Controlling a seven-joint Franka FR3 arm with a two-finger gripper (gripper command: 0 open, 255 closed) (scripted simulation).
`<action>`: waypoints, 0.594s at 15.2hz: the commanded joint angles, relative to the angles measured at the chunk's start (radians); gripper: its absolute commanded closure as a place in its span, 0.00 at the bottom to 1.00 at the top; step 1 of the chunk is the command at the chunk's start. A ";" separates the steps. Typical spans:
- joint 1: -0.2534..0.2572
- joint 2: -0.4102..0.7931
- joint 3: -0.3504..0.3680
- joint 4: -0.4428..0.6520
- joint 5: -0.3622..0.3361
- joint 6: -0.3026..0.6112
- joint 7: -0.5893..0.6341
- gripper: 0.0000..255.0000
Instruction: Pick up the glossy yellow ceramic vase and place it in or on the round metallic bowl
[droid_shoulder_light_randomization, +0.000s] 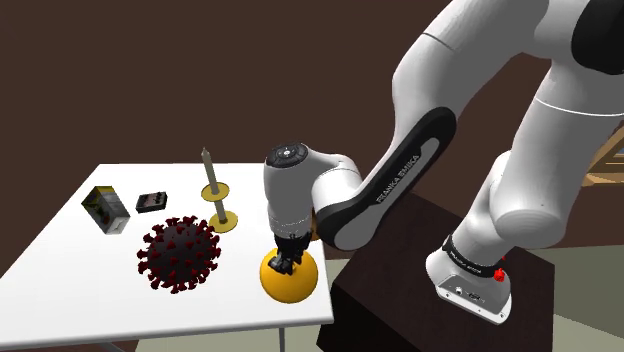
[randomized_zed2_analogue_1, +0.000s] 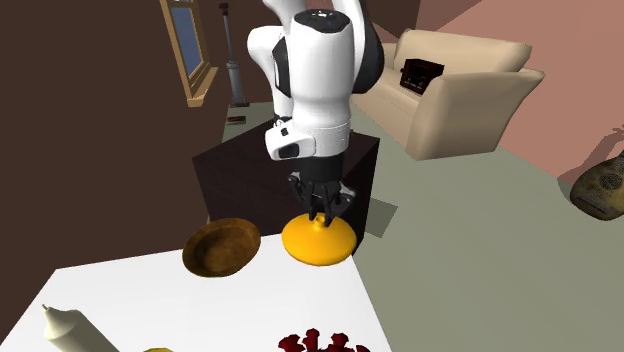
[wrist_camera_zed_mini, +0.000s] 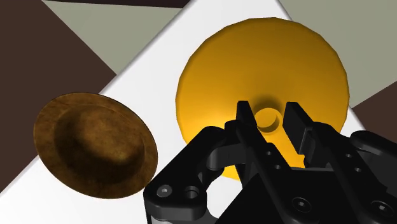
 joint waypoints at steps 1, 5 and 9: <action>-0.008 -0.029 0.009 0.002 0.030 -0.026 -0.023 1.00; -0.014 -0.087 0.022 0.009 0.085 -0.081 -0.062 1.00; -0.016 -0.143 0.026 0.019 0.132 -0.138 -0.095 1.00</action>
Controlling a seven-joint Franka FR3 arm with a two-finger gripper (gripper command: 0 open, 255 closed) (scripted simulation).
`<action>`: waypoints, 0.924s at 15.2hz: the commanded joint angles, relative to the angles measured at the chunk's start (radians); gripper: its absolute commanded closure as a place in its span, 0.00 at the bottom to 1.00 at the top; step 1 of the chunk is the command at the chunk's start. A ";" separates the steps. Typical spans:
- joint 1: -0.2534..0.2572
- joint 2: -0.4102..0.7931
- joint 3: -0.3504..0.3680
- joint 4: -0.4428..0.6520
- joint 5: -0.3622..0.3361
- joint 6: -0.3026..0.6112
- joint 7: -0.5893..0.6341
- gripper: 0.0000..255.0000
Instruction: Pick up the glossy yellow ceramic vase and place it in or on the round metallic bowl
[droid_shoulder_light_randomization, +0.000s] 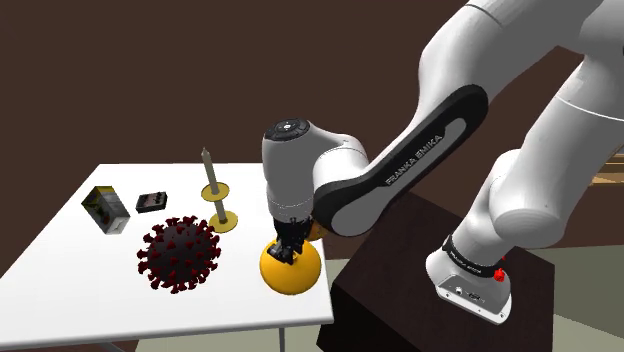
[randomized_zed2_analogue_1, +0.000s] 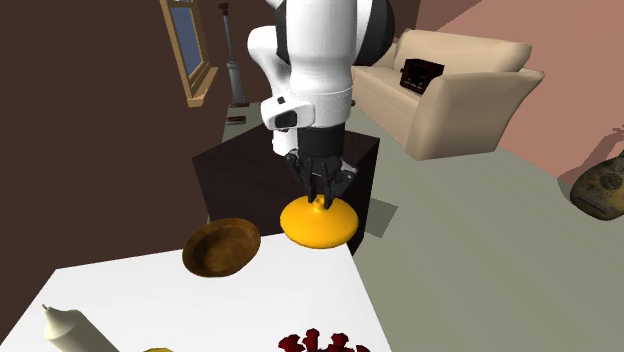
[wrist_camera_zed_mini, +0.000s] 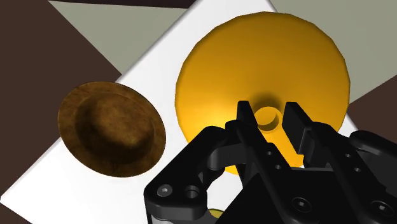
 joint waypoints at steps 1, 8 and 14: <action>0.000 -0.024 0.001 0.007 0.020 -0.028 -0.014 1.00; -0.086 -0.113 -0.104 -0.027 0.061 -0.078 -0.236 1.00; -0.161 -0.138 -0.200 -0.009 0.047 -0.124 -0.395 1.00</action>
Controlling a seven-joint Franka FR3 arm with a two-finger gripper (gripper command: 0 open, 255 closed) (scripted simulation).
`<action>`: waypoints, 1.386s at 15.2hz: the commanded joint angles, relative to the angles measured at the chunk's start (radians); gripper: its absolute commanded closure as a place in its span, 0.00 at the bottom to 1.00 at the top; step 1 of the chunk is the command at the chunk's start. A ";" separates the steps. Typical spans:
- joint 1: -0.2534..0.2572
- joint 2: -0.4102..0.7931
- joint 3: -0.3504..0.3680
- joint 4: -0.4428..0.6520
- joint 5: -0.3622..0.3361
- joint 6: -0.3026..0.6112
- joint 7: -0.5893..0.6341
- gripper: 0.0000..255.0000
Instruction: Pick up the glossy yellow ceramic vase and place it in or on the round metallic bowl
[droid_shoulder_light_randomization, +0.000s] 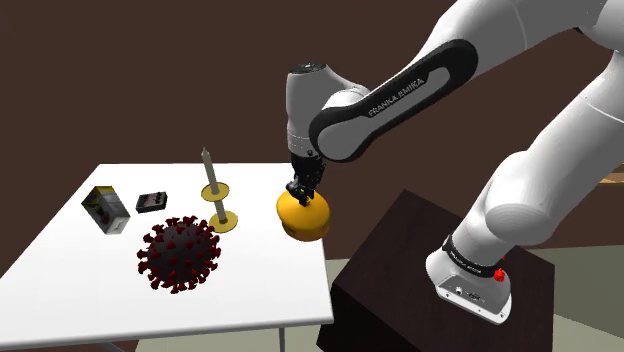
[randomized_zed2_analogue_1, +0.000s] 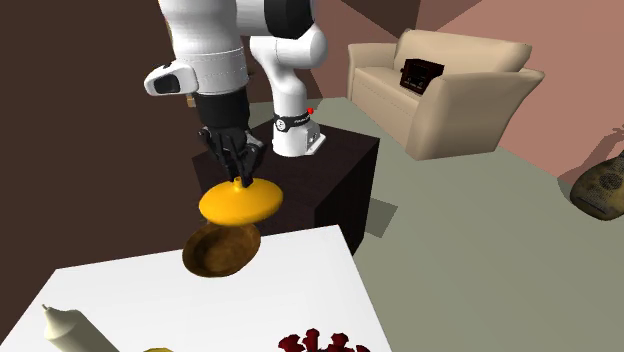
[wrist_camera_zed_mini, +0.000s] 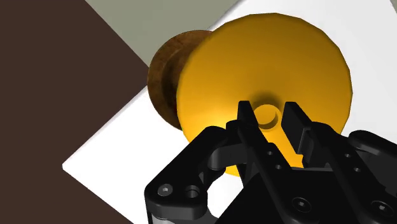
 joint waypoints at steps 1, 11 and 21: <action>-0.030 -0.006 -0.037 0.005 -0.008 -0.012 -0.061 1.00; -0.069 0.073 -0.074 -0.001 -0.052 0.067 -0.106 1.00; -0.070 0.197 -0.078 -0.028 -0.119 0.211 -0.058 1.00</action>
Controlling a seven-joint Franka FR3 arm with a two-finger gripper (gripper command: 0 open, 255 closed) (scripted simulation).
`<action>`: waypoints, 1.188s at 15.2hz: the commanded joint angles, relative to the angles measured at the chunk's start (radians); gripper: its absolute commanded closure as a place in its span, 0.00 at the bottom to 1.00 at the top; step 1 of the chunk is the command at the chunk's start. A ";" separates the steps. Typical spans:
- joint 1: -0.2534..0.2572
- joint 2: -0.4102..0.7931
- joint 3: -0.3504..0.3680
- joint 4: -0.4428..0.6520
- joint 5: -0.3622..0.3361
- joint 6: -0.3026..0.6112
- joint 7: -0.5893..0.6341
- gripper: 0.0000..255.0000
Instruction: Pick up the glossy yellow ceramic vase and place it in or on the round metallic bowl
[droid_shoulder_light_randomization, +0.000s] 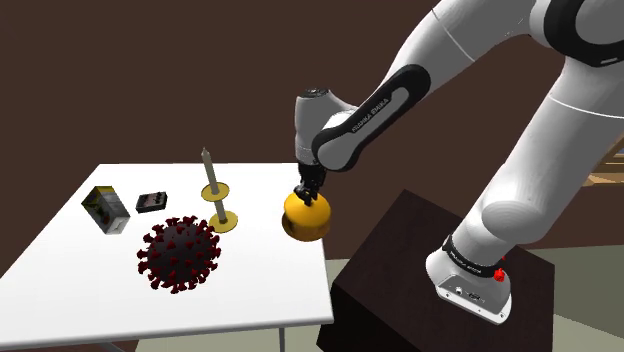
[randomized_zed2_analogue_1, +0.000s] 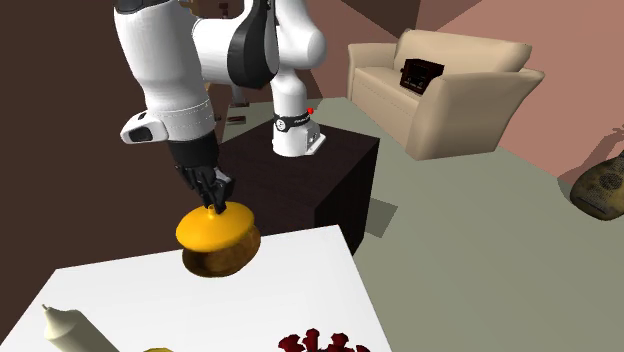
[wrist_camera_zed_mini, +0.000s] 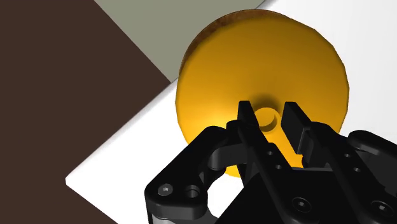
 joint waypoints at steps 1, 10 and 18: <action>0.001 0.027 -0.003 -0.001 -0.017 0.027 0.012 1.00; 0.005 0.080 -0.012 -0.003 -0.052 0.079 0.037 1.00; 0.005 0.080 -0.012 -0.003 -0.052 0.079 0.037 0.00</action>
